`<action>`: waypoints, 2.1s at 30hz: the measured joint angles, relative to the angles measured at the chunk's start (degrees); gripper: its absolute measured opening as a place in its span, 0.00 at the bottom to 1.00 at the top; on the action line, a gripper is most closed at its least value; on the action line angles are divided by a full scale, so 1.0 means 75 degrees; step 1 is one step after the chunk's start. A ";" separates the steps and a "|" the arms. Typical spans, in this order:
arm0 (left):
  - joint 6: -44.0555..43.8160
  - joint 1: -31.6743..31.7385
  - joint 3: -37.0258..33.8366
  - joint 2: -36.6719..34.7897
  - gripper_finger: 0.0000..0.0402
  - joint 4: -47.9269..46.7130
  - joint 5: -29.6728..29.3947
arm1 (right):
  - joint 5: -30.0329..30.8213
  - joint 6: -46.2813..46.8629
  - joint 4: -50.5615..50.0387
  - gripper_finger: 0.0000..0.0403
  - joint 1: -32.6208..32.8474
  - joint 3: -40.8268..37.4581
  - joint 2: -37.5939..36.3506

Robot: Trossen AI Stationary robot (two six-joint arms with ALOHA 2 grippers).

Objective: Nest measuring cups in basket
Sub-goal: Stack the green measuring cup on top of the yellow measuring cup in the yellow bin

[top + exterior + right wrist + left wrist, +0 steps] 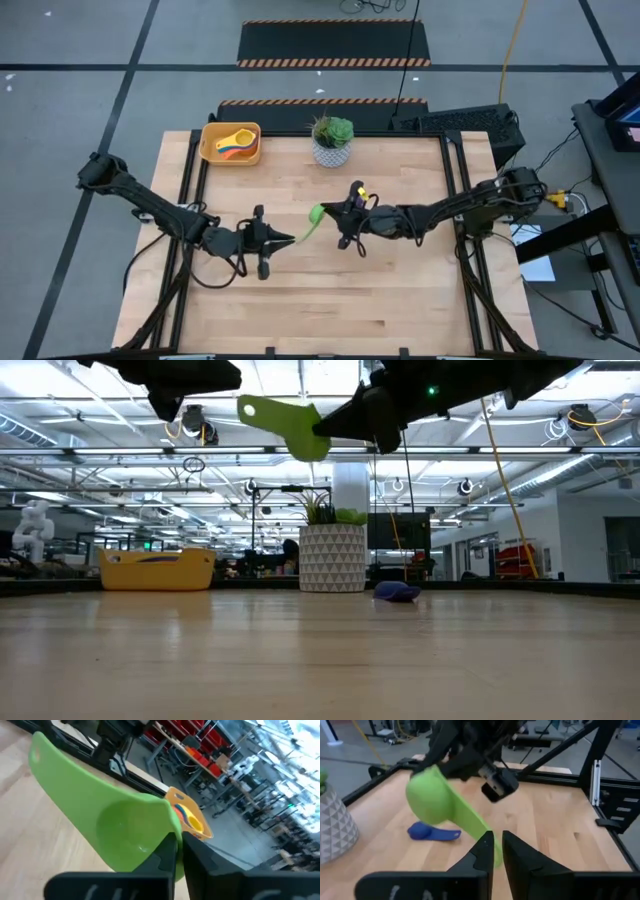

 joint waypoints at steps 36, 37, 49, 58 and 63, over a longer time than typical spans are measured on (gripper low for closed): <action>0.9938 -0.0840 0.0006 0.0906 0.55 0.0762 -0.2461 | -0.6255 0.7321 -0.7208 0.01 -0.2436 0.2515 -0.0078; 1.0237 -0.0721 0.0006 0.0969 0.54 0.0823 -0.2462 | -0.6280 0.7326 -0.7231 0.01 -0.2464 0.2515 -0.0078; 1.2392 0.0260 0.0006 0.1314 0.40 0.1856 -0.1755 | -0.6665 0.7174 -0.7551 0.01 -0.2556 0.2515 -0.0078; 1.2669 0.0616 0.0006 0.1316 0.30 0.1817 -0.0717 | -0.6669 0.7176 -0.7504 0.02 -0.2556 0.2515 -0.0078; 1.2805 0.0785 0.0006 0.1314 0.24 0.1822 -0.0701 | -0.6659 0.7263 -0.7484 0.02 -0.2555 0.2515 -0.0078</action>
